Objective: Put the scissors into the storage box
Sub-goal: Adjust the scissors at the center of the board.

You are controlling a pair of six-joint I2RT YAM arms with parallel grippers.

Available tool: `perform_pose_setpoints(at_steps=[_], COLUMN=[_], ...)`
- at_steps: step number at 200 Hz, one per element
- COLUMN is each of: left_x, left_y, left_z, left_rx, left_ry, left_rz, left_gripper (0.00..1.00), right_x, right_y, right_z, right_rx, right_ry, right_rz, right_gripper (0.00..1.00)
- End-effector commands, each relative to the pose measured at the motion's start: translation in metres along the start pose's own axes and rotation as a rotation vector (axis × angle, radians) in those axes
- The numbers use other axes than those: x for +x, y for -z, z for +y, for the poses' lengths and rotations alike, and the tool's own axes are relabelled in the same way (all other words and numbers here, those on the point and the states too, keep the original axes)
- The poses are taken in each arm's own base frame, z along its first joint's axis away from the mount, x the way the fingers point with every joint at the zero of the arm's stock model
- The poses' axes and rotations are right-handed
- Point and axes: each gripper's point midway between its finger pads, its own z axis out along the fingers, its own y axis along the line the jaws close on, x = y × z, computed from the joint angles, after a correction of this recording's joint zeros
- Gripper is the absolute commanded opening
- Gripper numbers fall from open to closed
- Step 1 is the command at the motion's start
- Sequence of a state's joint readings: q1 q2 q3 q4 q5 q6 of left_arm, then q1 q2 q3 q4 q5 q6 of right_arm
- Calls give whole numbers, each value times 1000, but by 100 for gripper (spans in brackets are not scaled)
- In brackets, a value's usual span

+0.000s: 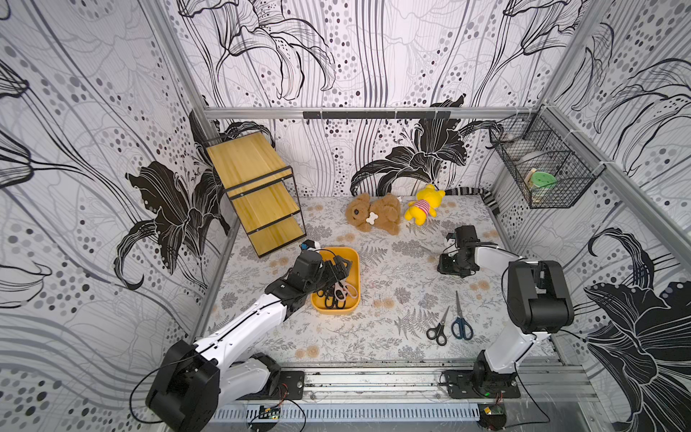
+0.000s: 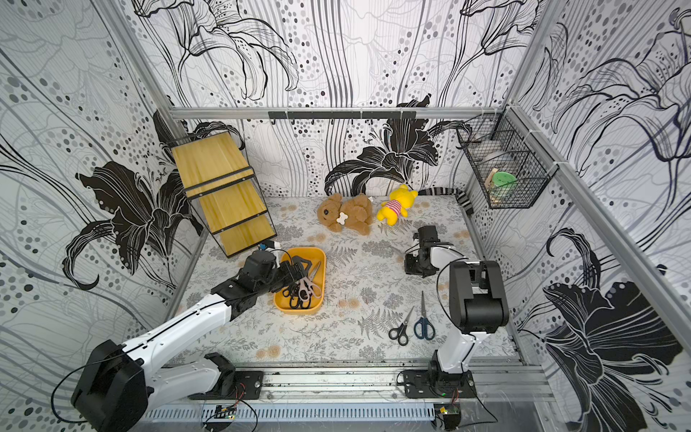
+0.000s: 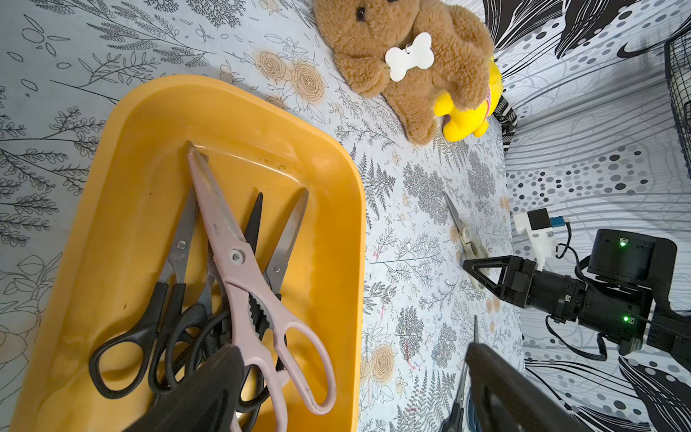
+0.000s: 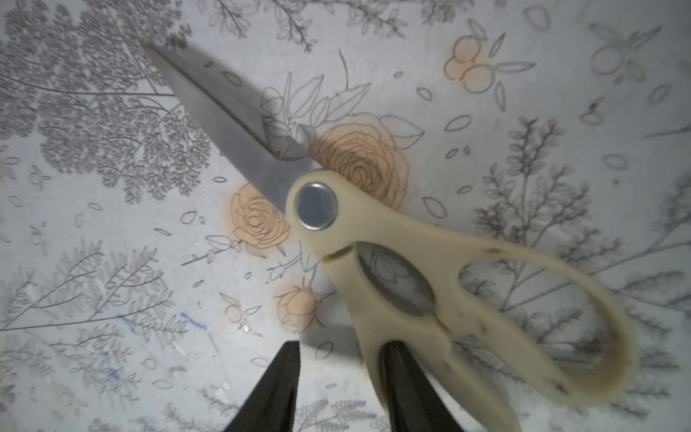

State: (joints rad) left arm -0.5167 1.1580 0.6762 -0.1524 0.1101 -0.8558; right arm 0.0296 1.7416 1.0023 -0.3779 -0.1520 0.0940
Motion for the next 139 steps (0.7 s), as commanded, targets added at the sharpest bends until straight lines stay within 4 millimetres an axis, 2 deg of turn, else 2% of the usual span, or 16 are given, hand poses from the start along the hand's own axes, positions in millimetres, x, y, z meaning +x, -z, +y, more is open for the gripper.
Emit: perform_pose_setpoints(at_steps=[1,36,67,139], left_x=[-2,-2,-3,-3], left_y=[-3,-3,-1,-1], left_z=[-4,-4,-4,-4], left_rx=[20,21,24,23], left_ry=[-2,-2,2,4], left_rz=[-20,-17,-24,-27], left_gripper=[97,97,97,97], right_x=[27,48,65,72], right_y=[1,-8,-14,-19], right_z=[10,20,28,19], right_rx=[-57,-65,33,149], right_ry=[-63,-63,7,-2], right_rz=[61,117,172,200], right_gripper=[43,41,36,19])
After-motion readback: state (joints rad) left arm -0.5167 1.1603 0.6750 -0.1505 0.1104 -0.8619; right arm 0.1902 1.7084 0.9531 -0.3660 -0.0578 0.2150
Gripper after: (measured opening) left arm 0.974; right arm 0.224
